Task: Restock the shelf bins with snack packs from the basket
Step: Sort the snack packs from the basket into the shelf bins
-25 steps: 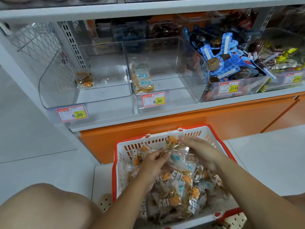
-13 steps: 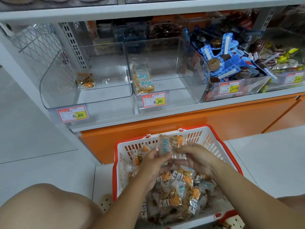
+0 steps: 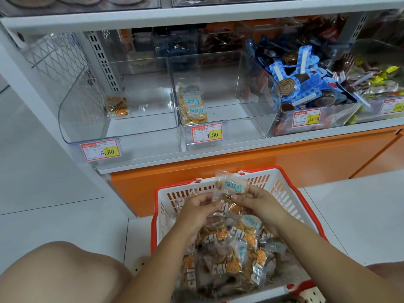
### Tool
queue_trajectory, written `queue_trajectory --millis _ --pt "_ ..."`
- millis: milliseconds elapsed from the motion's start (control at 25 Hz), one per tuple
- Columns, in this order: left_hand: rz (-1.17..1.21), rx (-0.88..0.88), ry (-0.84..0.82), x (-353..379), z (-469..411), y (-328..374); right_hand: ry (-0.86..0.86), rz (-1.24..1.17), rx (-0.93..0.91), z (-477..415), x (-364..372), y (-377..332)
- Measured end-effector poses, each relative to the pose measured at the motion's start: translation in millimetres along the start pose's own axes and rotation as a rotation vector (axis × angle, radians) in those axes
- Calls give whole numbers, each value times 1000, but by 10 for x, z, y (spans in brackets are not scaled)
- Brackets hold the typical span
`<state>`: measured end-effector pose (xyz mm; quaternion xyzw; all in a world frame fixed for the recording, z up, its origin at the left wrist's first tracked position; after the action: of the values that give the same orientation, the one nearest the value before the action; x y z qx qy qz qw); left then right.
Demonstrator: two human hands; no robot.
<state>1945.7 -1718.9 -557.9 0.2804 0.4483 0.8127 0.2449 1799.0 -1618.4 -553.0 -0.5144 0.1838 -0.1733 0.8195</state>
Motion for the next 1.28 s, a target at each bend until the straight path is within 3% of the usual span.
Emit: queue_trajectory --millis 320,480,560,640,720,800,920,960,1080,1120,1200,1280 --pt "-94 88 41 80 73 320 -75 -98 -43 112 10 -318" --pt "-295 398 43 210 227 1286 -37 -15 -308 162 -177 -1279" --pt "-587 654 189 175 307 1874 64 -27 -415 24 -329 -1827" --pt "-871 781 383 21 245 2288 218 42 -467 -284 -470 -2289" --pt "-1063 724 439 -143 39 2411 359 186 -455 -763 -579 -2588" --pt "-1097 592 361 -276 -256 2371 469 369 -349 -1366 -673 -2734" --pt "-1066 532 284 -374 -426 2255 428 801 -133 -2186 -642 -2727" --pt "-1076 535 254 -356 -426 2224 417 848 -114 -2370 -619 -2713" --pt "-986 600 195 -414 -496 2240 387 830 -76 -2798 -541 -2595" --pt "-993 461 90 -509 -585 2139 376 791 -69 -2889 -508 -2547" --pt "-919 459 128 -788 -905 2035 367 739 -72 -3016 -442 -2493" --pt "-941 485 48 -670 -852 2024 412 727 -77 -3103 -431 -2460"
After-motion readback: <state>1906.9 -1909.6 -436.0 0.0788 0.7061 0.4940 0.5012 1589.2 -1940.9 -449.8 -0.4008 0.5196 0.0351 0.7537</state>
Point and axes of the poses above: each hand's wrist, its own z-axis away from the middle knuckle, its own x-axis out of the palm, y = z × x, the point moved 5 cm from there along -z, towards the middle knuckle, and after that the axes turned 8 degrees about z, right-handed, at the moved point
